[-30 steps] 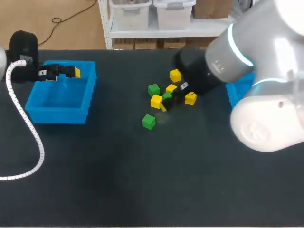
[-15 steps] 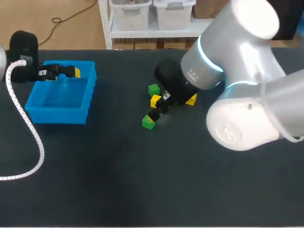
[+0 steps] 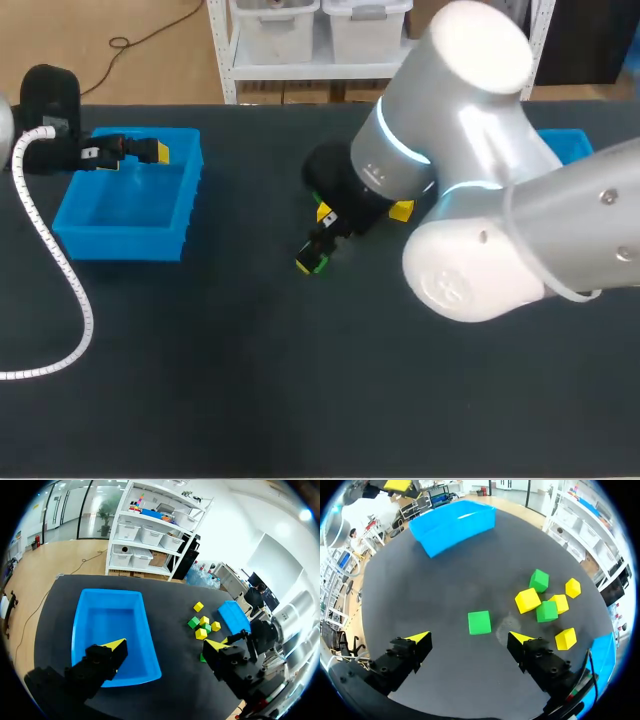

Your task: Put the green cubes in the right bin and the yellow cubes in the left bin.

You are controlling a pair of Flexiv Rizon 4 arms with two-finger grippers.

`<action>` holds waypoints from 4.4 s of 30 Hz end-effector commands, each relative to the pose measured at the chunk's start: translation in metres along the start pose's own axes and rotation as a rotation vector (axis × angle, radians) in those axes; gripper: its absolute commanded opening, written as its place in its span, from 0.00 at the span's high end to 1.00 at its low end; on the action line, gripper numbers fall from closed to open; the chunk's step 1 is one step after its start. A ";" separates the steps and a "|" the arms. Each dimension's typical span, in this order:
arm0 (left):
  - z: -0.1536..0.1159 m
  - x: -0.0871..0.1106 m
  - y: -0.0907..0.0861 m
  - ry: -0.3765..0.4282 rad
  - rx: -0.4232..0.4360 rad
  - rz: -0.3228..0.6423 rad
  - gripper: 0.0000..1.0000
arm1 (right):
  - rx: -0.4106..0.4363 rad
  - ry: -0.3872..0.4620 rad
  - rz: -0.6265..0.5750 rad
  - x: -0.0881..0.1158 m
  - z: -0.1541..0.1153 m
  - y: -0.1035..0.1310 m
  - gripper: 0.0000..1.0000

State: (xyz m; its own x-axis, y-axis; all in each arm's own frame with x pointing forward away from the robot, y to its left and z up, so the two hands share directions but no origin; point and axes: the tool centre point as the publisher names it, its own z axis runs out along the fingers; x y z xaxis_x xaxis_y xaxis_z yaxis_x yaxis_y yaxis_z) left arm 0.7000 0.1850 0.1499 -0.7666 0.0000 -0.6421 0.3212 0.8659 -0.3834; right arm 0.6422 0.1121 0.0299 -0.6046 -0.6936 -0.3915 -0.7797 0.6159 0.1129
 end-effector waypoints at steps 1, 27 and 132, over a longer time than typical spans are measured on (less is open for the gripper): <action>0.000 0.000 0.000 0.000 0.000 0.000 0.00 | 0.007 0.019 -0.001 -0.008 0.013 -0.002 0.00; 0.000 0.000 0.000 0.000 0.000 0.000 0.00 | 0.084 0.084 -0.041 -0.002 0.037 -0.018 0.10; 0.000 0.000 0.000 0.000 0.000 0.000 0.00 | 0.121 -0.091 0.028 -0.004 -0.138 -0.112 0.00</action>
State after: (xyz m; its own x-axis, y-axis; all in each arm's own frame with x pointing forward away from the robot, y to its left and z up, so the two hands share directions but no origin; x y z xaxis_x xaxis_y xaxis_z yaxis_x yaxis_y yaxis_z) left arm 0.7000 0.1850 0.1499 -0.7666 0.0000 -0.6421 0.3212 0.8659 -0.3834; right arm 0.7019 -0.0149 0.1460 -0.5905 -0.6139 -0.5239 -0.6758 0.7309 -0.0947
